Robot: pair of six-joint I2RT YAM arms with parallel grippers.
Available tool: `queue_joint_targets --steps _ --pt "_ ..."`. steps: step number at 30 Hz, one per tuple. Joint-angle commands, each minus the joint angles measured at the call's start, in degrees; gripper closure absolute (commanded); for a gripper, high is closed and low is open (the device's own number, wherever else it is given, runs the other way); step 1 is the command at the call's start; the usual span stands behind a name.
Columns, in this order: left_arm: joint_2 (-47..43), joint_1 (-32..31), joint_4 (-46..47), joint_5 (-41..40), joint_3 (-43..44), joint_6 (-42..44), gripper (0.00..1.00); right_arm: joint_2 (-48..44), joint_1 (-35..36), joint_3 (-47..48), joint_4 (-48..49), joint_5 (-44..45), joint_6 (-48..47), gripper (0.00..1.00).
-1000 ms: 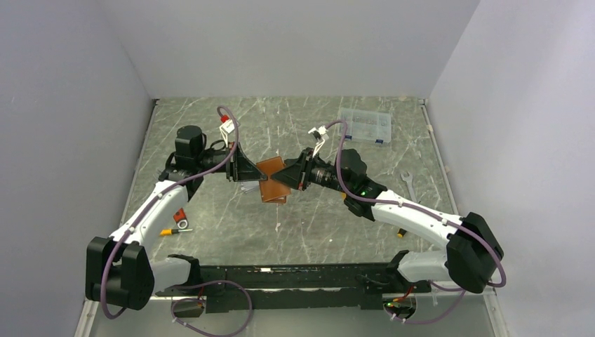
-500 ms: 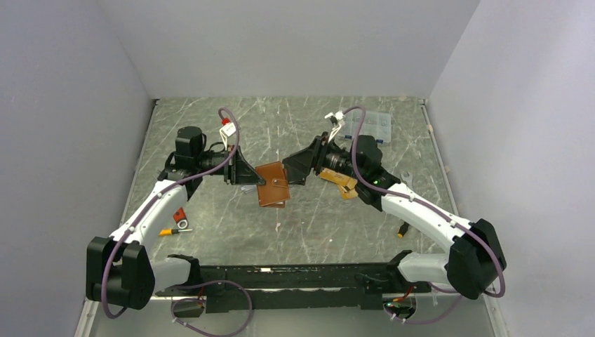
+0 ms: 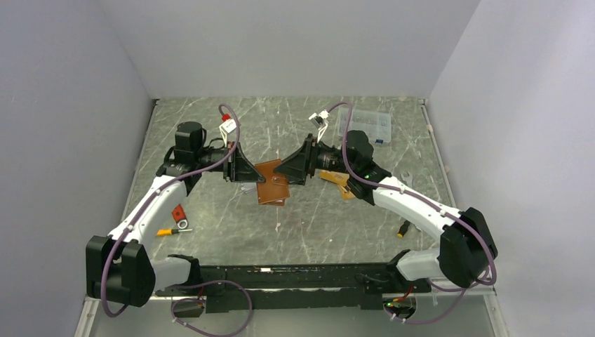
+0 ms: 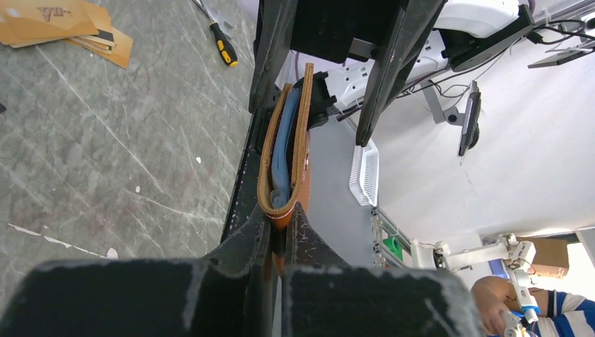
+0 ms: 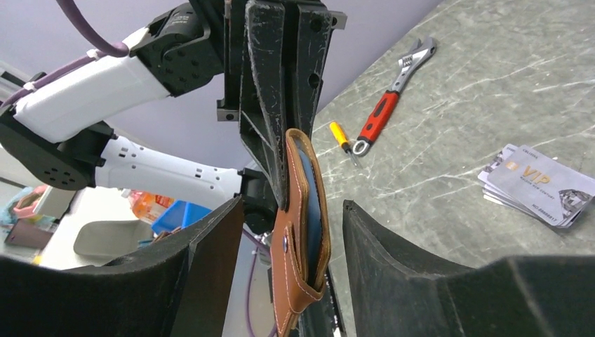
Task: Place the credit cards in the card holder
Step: Open the card holder.
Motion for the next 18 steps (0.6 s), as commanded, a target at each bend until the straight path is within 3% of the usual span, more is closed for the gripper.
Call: queue_joint_targets --steps 1,5,9,11,13,16,18 --pt "-0.05 0.11 -0.58 1.80 3.26 2.73 0.97 0.71 0.49 2.97 -0.88 -0.26 -0.72 0.44" --pt "-0.06 -0.07 -2.45 1.89 4.26 4.36 0.96 2.99 0.60 5.10 -2.60 -0.51 -0.30 0.52" --pt "-0.43 -0.23 -1.57 1.36 3.76 4.01 0.93 4.71 0.63 7.21 -3.60 -0.46 0.58 0.81" --pt "-0.48 -0.24 -1.72 0.63 3.51 3.88 0.77 3.85 0.58 6.44 -2.59 1.42 0.74 0.99" --pt "-0.68 -0.25 -2.76 -1.78 3.03 4.08 0.57 2.19 0.62 5.41 -2.70 4.11 -0.34 1.00" --pt "-1.98 -0.25 -0.59 -4.57 0.17 2.08 0.35 -0.75 0.62 4.00 -2.48 8.84 -2.59 1.00" --pt "-2.27 -0.24 1.41 -5.15 -2.30 -0.28 0.32 -2.57 0.59 2.98 -1.21 11.36 -3.29 1.00"
